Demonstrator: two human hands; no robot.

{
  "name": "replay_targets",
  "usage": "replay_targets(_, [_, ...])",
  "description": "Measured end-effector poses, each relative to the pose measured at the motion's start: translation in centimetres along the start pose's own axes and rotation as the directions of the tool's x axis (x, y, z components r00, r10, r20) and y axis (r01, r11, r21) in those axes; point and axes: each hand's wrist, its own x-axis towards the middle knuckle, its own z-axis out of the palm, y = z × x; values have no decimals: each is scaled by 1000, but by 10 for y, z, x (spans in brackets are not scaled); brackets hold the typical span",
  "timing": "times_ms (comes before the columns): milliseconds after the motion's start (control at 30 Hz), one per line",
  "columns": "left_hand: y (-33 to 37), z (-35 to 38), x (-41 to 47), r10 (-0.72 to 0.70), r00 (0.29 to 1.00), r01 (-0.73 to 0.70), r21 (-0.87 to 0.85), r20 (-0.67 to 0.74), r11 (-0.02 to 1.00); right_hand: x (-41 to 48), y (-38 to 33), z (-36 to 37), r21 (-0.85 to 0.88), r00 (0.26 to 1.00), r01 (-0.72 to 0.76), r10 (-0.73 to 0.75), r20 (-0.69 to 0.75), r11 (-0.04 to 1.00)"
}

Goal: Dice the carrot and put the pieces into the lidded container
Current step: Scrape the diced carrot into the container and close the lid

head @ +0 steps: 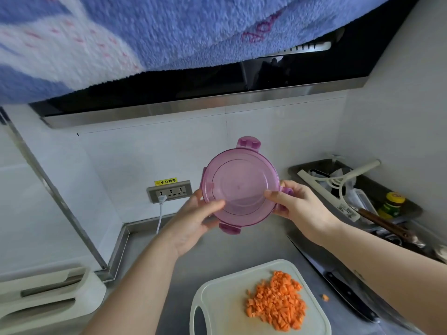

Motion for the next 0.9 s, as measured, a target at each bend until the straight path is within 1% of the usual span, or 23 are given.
replay_targets(67, [5, 0, 2, 74, 991, -82, -60, -114, 995, -1, -1, -1, -2, 1000, -14, 14, -10, 1000])
replay_targets(100, [6, -2, 3, 104, 982, -114, -61, -155, 992, -2, -2, 0, 3, 999, -32, 32, 5, 999])
replay_targets(133, [7, -3, 4, 108, 980, -119, -52, -166, 992, -3, -2, 0, 5, 998, -56, 56, 28, 998])
replay_targets(167, [7, -5, 5, 100, 982, -108, -43, -158, 993, -3, -1, -1, 5, 996, -77, 77, 49, 997])
replay_targets(267, [6, -10, 5, 9, 995, -15, -64, -102, 998, -3, -2, -4, -15, 991, -110, 111, 76, 994])
replay_targets(367, [3, -10, 5, -25, 995, 19, -66, -96, 998, 3, -5, -9, -32, 990, -120, 122, 72, 992])
replay_targets(467, [-3, -7, 6, -47, 993, 39, -73, -113, 997, 10, -6, -12, -92, 990, -121, 127, 62, 988])
replay_targets(533, [-11, -8, 8, -39, 986, 30, -57, -162, 998, 14, -1, -13, -143, 988, -133, 142, 54, 981])
replay_targets(600, [-19, -12, 8, -45, 977, 39, -35, -206, 999, 18, 8, -15, -175, 985, -159, 168, 36, 972])
replay_targets(700, [-34, -24, 8, -87, 968, 86, -12, -237, 996, 25, 28, -9, -222, 975, -212, 221, 14, 952])
replay_targets(800, [-59, -42, 12, -138, 922, 125, -60, -361, 990, 38, 61, 6, -352, 971, -237, 237, -42, 906])
replay_targets(900, [-92, -59, 13, -217, 860, 185, -114, -462, 976, 51, 103, 25, -436, 951, -299, 305, -57, 849])
